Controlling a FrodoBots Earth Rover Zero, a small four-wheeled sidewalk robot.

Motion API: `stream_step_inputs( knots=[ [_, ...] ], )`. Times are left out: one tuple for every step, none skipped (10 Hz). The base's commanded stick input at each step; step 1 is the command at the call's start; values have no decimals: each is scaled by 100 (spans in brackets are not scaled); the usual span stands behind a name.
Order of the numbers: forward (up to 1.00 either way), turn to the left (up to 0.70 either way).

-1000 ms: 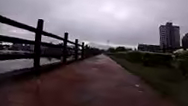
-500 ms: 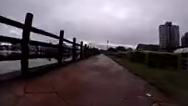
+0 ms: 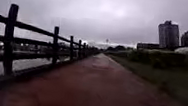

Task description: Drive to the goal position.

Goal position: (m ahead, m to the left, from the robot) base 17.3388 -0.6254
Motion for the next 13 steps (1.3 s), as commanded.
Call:
stream_step_inputs(
  knots=[
    [100,0],
    [100,0],
    [100,0],
    [100,-3],
    [100,-24],
    [100,-32],
    [100,-2],
    [100,0],
    [100,0],
    [100,0],
    [100,0],
    [100,0],
    [100,0]
  ],
)
